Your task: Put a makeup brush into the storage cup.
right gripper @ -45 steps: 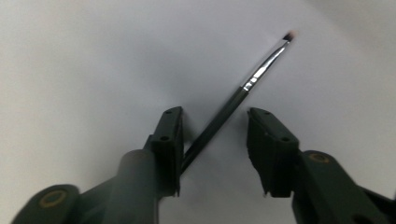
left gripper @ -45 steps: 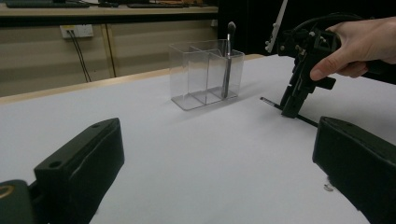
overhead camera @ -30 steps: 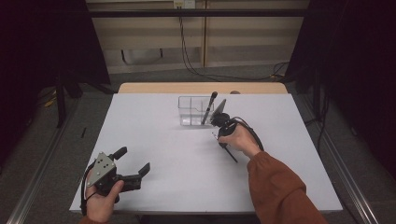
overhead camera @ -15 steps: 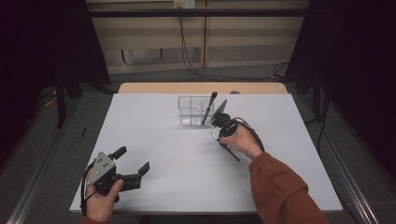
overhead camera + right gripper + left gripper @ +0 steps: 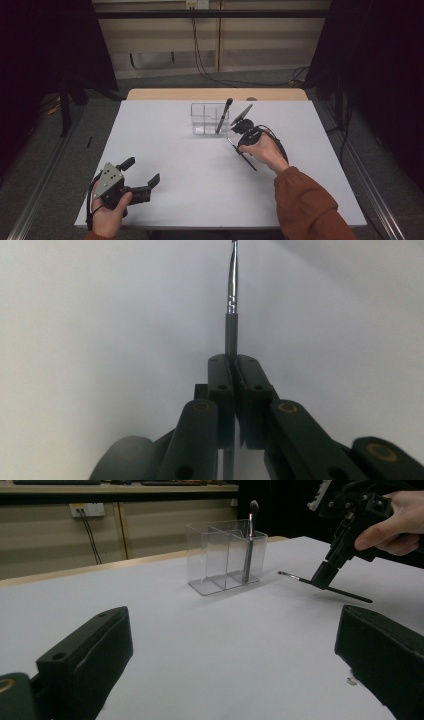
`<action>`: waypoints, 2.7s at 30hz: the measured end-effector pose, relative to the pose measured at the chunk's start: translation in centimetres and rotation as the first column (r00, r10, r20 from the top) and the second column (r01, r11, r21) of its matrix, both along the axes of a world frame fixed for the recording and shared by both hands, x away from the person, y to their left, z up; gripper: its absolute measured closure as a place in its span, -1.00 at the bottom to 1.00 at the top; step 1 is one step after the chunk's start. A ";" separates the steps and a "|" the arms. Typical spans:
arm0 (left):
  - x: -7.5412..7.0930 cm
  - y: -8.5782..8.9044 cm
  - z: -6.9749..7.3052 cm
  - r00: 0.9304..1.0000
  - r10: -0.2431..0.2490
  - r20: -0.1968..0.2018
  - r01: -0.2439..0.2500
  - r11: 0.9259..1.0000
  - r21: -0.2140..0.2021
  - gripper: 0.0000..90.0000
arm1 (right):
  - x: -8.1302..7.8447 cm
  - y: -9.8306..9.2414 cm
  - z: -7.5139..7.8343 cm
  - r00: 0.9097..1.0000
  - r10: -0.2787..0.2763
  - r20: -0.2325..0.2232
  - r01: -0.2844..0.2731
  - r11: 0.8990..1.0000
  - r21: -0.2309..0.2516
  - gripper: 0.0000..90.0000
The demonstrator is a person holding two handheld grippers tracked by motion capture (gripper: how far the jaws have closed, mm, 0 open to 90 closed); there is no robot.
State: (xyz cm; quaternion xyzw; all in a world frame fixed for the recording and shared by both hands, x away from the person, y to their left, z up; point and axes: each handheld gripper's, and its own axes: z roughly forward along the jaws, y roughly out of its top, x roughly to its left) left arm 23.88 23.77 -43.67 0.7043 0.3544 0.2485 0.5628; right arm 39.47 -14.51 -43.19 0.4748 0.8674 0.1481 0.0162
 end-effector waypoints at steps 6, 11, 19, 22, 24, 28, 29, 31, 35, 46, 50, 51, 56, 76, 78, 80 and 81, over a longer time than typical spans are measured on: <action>0.0 0.0 0.0 1.000 0.005 -0.005 -0.005 1.000 -0.005 -0.95 | -0.7 -1.0 0.3 0.999 -0.013 0.050 0.010 0.998 0.055 0.92; 0.0 0.0 0.0 1.000 0.002 -0.004 -0.002 1.000 -0.001 -0.95 | -1.4 -1.7 1.1 0.993 -0.022 0.118 0.006 0.992 0.129 0.92; 0.0 0.1 0.0 1.000 0.006 0.001 -0.006 1.000 0.007 -0.95 | -2.2 -1.8 1.5 0.974 -0.008 0.225 -0.039 0.978 0.203 0.92; 0.0 0.2 0.0 1.000 0.008 0.002 -0.008 1.000 0.007 -0.95 | -2.4 -1.8 1.4 0.968 -0.008 0.252 -0.051 0.972 0.229 0.92; 0.0 0.2 0.0 1.000 0.011 0.001 -0.011 1.000 0.005 -0.95 | -2.6 -1.9 1.4 0.961 -0.016 0.275 -0.056 0.967 0.251 0.92; 0.0 0.0 0.0 1.000 0.009 -0.007 -0.009 1.000 -0.002 -0.95 | -3.0 -2.0 1.5 0.945 -0.023 0.326 -0.076 0.955 0.288 0.92; 0.0 0.0 0.0 1.000 0.007 -0.007 -0.007 1.000 0.002 -0.95 | -3.1 -2.0 1.5 0.940 -0.018 0.340 -0.090 0.950 0.298 0.92; 0.0 0.0 0.0 1.000 0.003 -0.005 -0.003 1.000 0.004 -0.95 | -3.4 -2.0 1.6 0.921 -0.007 0.389 -0.122 0.944 0.307 0.92; 0.0 0.0 0.0 1.000 0.007 -0.007 -0.007 1.000 -0.002 -0.95 | -3.5 -2.0 1.8 0.901 -0.014 0.434 -0.144 0.933 0.330 0.92; -0.1 0.3 0.0 1.000 0.011 -0.008 -0.011 1.000 -0.002 -0.95 | -4.5 -2.2 2.0 0.828 -0.074 0.556 -0.192 0.894 0.405 0.92; 0.0 0.3 -0.1 1.000 0.014 -0.013 -0.013 1.000 0.004 -0.95 | -4.7 -2.5 2.0 0.817 -0.101 0.567 -0.199 0.875 0.442 0.92; 0.0 0.2 0.0 1.000 0.011 -0.011 -0.011 1.000 0.001 -0.95 | -4.7 -2.5 2.0 0.814 -0.103 0.571 -0.200 0.874 0.443 0.92; -0.1 0.3 0.0 1.000 0.011 -0.007 -0.011 1.000 0.001 -0.95 | -4.9 -2.6 2.3 0.796 -0.128 0.592 -0.217 0.852 0.476 0.92; -0.1 0.2 0.0 1.000 0.012 -0.003 -0.012 1.000 0.006 -0.95 | -4.8 -3.0 3.5 0.766 -0.186 0.616 -0.230 0.815 0.532 0.92; -0.1 0.2 0.0 1.000 0.012 -0.004 -0.012 1.000 0.006 -0.95 | -4.7 -3.1 3.7 0.762 -0.187 0.620 -0.233 0.814 0.532 0.92; -0.1 0.2 0.0 1.000 0.010 -0.003 -0.010 1.000 0.006 -0.95 | -4.6 -3.1 4.0 0.762 -0.187 0.620 -0.232 0.815 0.532 0.92; -0.1 0.2 0.0 1.000 0.010 -0.003 -0.010 1.000 0.008 -0.95 | -4.5 -3.0 4.1 0.758 -0.191 0.624 -0.231 0.816 0.531 0.92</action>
